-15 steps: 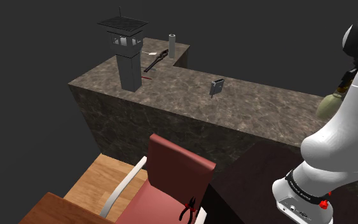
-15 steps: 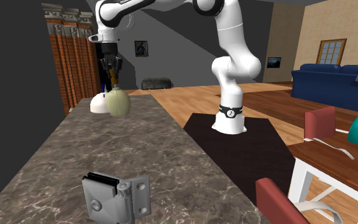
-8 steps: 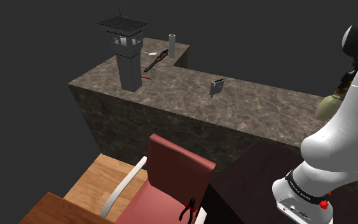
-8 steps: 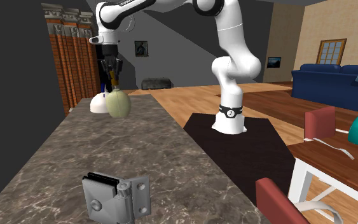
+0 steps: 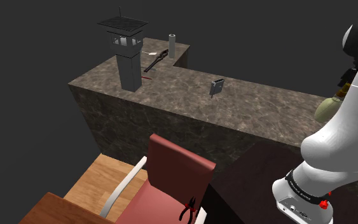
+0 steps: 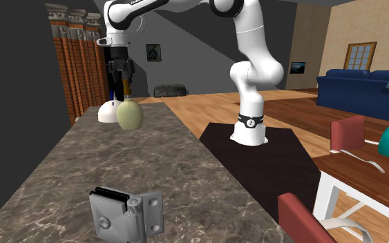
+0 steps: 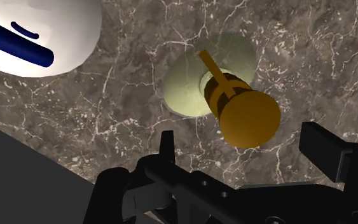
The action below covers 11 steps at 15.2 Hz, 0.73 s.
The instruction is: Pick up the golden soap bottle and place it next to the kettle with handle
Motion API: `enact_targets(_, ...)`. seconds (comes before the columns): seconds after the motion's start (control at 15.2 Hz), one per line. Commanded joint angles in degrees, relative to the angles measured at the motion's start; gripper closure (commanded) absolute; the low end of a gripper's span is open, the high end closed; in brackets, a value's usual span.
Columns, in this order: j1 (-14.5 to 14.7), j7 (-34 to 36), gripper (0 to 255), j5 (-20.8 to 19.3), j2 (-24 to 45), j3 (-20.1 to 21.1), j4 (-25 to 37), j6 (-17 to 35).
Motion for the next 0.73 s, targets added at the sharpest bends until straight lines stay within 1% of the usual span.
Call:
enact_targets(0.0,-0.02,0.44,0,-0.67,-0.66,-0.36,2.17,-2.60)
enact_targets(0.13,-0.24,0.85,0,-1.20,-1.12,-0.65,5.15,-5.83)
enact_targets(0.66,-0.24,0.85,0,-1.20,-1.12,-0.65,5.15,-5.83)
